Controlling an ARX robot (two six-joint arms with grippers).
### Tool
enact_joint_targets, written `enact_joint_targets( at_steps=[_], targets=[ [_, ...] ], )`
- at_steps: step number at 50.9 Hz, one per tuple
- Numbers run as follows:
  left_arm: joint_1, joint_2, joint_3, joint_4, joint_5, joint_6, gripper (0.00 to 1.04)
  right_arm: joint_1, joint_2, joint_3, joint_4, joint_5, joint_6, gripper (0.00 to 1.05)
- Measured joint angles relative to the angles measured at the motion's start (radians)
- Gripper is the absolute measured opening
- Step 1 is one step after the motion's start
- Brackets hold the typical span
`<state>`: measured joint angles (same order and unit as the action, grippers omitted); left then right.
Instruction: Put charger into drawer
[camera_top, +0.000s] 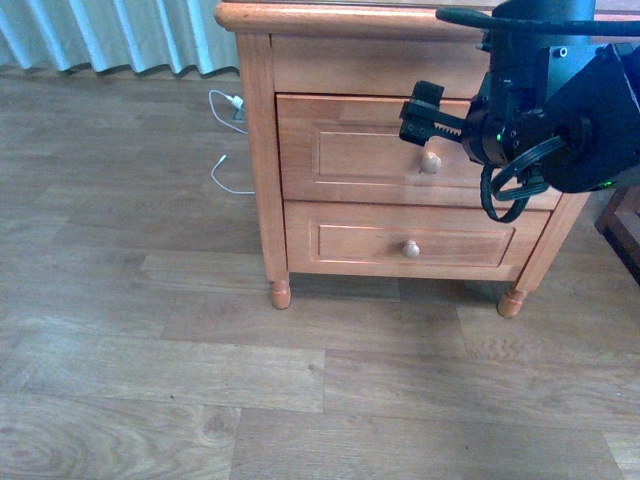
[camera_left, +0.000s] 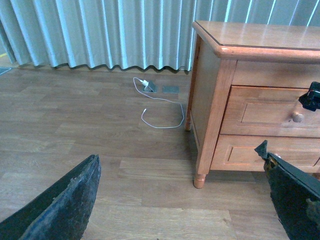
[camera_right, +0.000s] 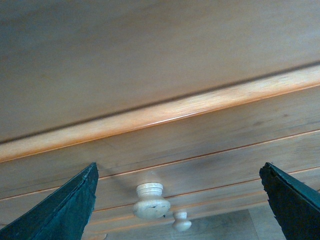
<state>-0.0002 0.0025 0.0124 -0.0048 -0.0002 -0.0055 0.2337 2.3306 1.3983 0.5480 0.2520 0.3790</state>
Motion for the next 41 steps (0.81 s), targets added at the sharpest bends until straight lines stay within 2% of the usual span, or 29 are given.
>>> enact_joint_targets(
  at_steps=[24, 32, 41],
  targets=[
    [0.000, 0.000, 0.000, 0.000, 0.000, 0.000, 0.99, -0.009, 0.020, 0.016, 0.026, 0.004, -0.004, 0.97],
    [0.000, 0.000, 0.000, 0.000, 0.000, 0.000, 0.99, -0.027, -0.028, -0.065, 0.061, -0.005, -0.001, 0.97],
    [0.000, 0.000, 0.000, 0.000, 0.000, 0.000, 0.99, -0.042, -0.165, -0.221, 0.095, -0.076, -0.015, 0.97]
  ],
)
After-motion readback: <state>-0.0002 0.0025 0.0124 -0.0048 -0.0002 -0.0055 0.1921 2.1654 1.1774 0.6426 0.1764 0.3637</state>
